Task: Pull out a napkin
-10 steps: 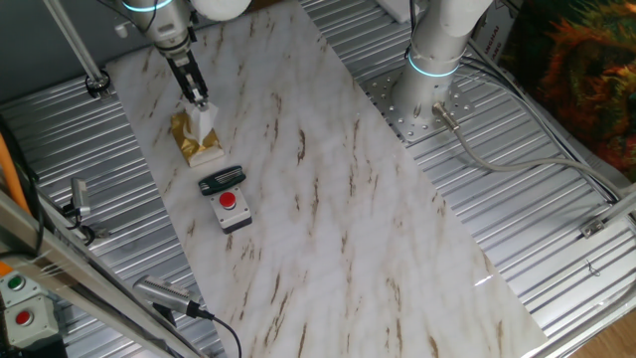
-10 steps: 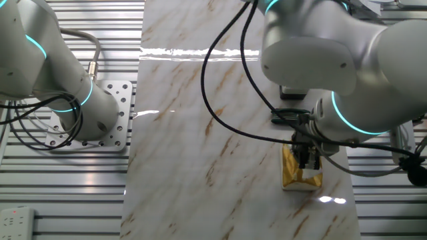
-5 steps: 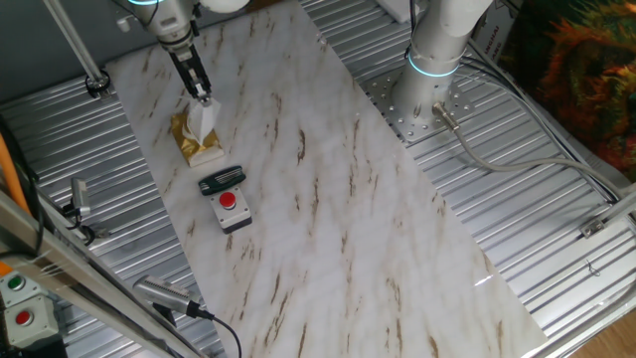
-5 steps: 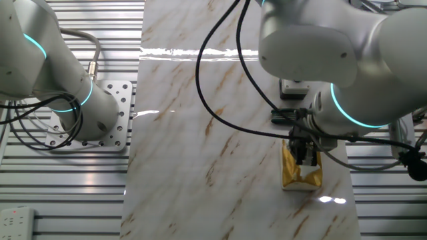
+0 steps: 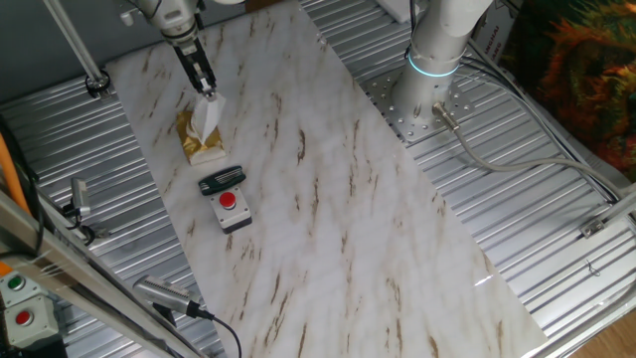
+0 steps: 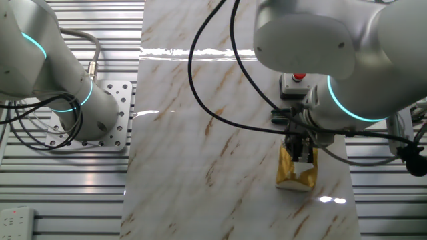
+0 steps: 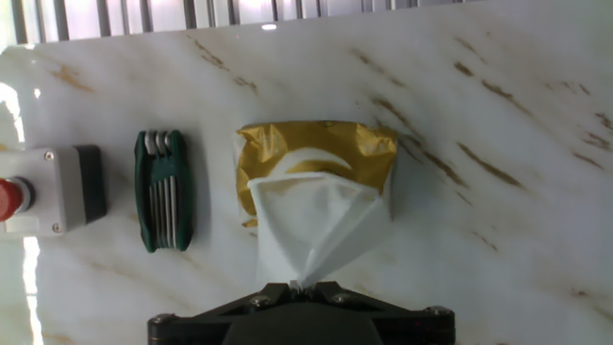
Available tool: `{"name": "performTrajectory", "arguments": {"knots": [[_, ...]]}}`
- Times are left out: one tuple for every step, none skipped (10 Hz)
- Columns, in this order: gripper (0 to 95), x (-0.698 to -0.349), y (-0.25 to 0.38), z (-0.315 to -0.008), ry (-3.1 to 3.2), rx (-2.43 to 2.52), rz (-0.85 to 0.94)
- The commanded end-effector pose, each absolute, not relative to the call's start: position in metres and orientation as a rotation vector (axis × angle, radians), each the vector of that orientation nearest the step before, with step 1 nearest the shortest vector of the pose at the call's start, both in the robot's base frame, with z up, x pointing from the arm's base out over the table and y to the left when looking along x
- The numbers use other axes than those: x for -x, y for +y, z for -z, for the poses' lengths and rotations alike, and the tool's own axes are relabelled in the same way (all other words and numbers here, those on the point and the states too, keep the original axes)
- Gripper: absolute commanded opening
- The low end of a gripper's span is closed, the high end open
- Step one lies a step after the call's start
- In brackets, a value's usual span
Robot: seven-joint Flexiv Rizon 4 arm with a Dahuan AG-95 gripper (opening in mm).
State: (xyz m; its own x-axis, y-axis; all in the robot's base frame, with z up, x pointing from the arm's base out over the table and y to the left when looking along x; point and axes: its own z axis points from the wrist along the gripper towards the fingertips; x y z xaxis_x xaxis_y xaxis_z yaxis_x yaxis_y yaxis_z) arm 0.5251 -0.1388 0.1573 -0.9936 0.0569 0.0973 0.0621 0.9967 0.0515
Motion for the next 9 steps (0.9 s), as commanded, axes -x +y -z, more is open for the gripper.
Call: {"name": "performTrajectory", "arguments": {"knots": [[0.0,-0.522,-0.136,-0.161,-3.041,0.094,0.078],[0.0,-0.519,-0.134,-0.164,-3.039,0.096,0.070],[0.0,-0.517,-0.132,-0.166,-3.036,0.103,0.067],[0.0,-0.512,-0.130,-0.170,-3.035,0.104,0.068],[0.0,-0.510,-0.130,-0.172,-3.035,0.101,0.063],[0.0,-0.508,-0.130,-0.174,-3.034,0.101,0.063],[0.0,-0.506,-0.130,-0.175,-3.031,0.101,0.067],[0.0,-0.502,-0.131,-0.178,-3.029,0.099,0.071],[0.0,-0.501,-0.132,-0.179,-3.024,0.097,0.068]]}}
